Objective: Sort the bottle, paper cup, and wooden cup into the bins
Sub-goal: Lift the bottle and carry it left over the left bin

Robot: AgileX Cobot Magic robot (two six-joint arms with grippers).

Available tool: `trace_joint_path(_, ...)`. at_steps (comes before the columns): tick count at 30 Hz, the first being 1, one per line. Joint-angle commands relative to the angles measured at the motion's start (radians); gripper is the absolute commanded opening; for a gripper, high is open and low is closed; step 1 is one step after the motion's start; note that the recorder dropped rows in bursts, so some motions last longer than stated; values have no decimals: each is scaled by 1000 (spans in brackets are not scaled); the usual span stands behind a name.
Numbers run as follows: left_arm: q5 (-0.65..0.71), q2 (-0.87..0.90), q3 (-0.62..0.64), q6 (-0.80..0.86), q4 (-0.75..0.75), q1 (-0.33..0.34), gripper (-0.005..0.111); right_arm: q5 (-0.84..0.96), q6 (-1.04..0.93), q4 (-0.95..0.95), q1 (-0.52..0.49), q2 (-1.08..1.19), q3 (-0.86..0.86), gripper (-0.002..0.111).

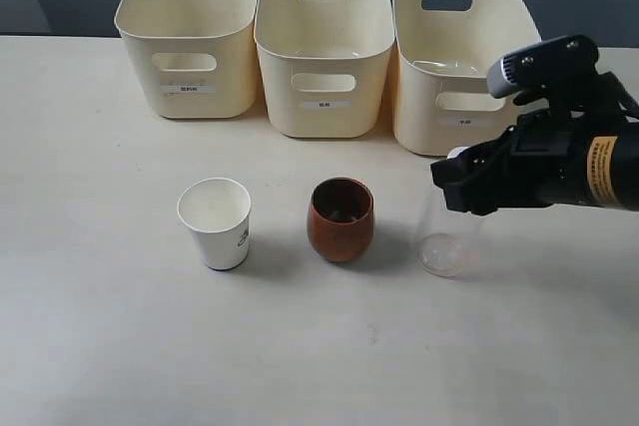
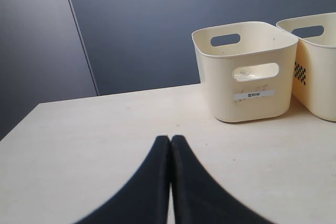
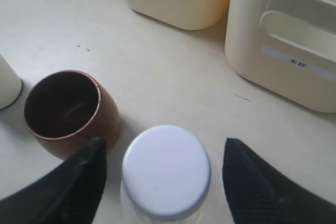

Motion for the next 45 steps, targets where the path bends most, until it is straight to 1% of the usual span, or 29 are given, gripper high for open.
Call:
trace_joint_path(1,-7,-5,2,-1,0,0,0,-25,-29,0,2,4,-5,58)
trace_joint_path(2,-7,-5,2,-1,0,0,0,-25,-29,0,2,4,-5,58)
trace_joint_path(4,-7,-5,2,-1,0,0,0,-30,-29,0,2,4,-5,54)
trace_joint_path(6,-7,-5,2,-1,0,0,0,-32,-29,0,2,4,-5,43)
trace_joint_path(8,-7,-5,2,-1,0,0,0,-32,-29,0,2,4,-5,22)
trace_joint_path(9,-7,-5,2,-1,0,0,0,-32,-29,0,2,4,-5,8)
trace_joint_path(10,-7,-5,2,-1,0,0,0,-32,-30,0,2,4,-5,-1)
trace_joint_path(13,-7,-5,2,-1,0,0,0,-51,-53,0,2,4,-5,0)
trace_joint_path(20,-7,-5,2,-1,0,0,0,-35,-53,0,2,-20,-33,-1)
trace_joint_path(29,-7,-5,2,-1,0,0,0,-35,-53,0,2,-195,-144,-1)
trace_joint_path(42,-7,-5,2,-1,0,0,0,-70,-74,30,4,-223,-314,-1)
trace_joint_path(44,-7,-5,2,-1,0,0,0,-67,-125,84,4,-210,-351,-1)
trace_joint_path(45,-7,-5,2,-1,0,0,0,-94,-207,171,4,-188,-379,-1)
